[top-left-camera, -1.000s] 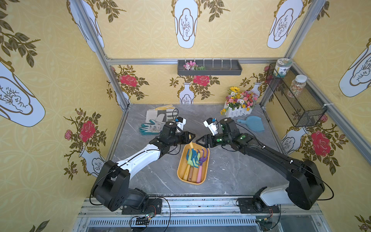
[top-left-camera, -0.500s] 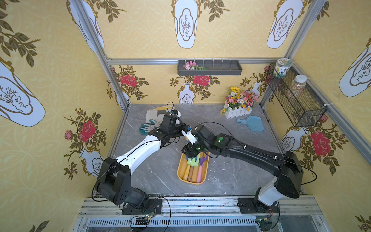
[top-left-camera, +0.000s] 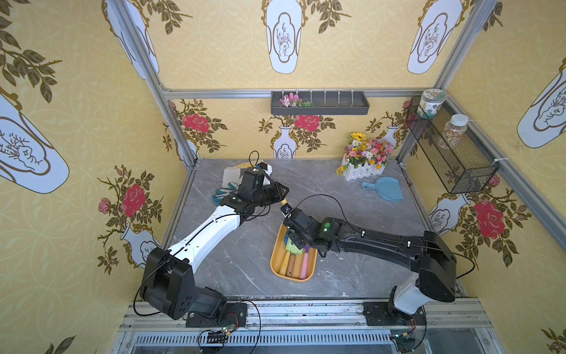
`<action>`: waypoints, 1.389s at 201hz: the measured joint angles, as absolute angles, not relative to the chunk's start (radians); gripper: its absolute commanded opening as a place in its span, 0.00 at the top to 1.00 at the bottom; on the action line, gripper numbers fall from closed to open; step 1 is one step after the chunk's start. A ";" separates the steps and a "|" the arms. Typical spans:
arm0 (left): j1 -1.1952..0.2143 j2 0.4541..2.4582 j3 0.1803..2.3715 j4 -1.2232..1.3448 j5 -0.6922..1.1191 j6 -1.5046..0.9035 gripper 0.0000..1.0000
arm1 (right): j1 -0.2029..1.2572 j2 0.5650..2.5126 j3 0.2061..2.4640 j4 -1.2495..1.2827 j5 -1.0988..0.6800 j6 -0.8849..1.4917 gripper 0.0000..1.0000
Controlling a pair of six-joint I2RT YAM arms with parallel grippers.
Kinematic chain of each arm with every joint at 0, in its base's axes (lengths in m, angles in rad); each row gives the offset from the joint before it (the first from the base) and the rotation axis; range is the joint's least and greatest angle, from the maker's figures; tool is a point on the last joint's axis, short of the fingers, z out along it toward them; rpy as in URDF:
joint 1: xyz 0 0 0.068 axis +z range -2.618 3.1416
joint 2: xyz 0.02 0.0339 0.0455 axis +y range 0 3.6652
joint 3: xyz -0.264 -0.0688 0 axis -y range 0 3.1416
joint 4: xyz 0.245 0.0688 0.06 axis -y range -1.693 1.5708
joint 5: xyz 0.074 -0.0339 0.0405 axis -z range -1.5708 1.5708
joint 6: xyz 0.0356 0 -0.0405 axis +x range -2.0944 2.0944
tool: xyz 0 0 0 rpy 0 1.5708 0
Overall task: Put the rake into the storage box
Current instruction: Pick up the rake at the center of the board.
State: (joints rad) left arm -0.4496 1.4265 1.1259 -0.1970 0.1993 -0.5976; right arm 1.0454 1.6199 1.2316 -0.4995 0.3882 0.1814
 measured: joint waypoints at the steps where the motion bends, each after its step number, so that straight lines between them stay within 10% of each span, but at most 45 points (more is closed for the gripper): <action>1: -0.448 1.427 1.126 -0.197 0.201 -0.599 1.00 | 1.045 1.619 1.230 -0.498 0.388 0.181 0.78; 28: -0.437 1.427 1.124 -0.179 0.208 -0.603 1.00 | 1.042 1.588 1.203 -0.441 0.347 0.118 1.00; 61: -0.435 1.427 1.095 -0.136 0.221 -0.622 0.95 | 0.981 1.530 1.139 -0.387 0.220 0.097 1.00; 114: -0.432 1.398 1.044 -0.119 0.257 -0.606 0.35 | 0.760 1.403 1.019 -0.325 -0.074 0.174 1.00; 125: -0.429 1.391 1.034 -0.126 0.255 -0.599 0.01 | 0.719 1.391 1.007 -0.311 -0.108 0.206 1.00; 279: -0.429 1.278 0.937 -0.011 0.410 -0.428 0.00 | 0.500 1.358 0.862 0.042 -0.818 0.490 1.00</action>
State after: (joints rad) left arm -0.4286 1.2778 0.9375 -0.0109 0.4103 -0.4282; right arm 0.5003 1.3582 0.8619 0.0422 -0.8181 0.4904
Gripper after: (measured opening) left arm 0.999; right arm 0.115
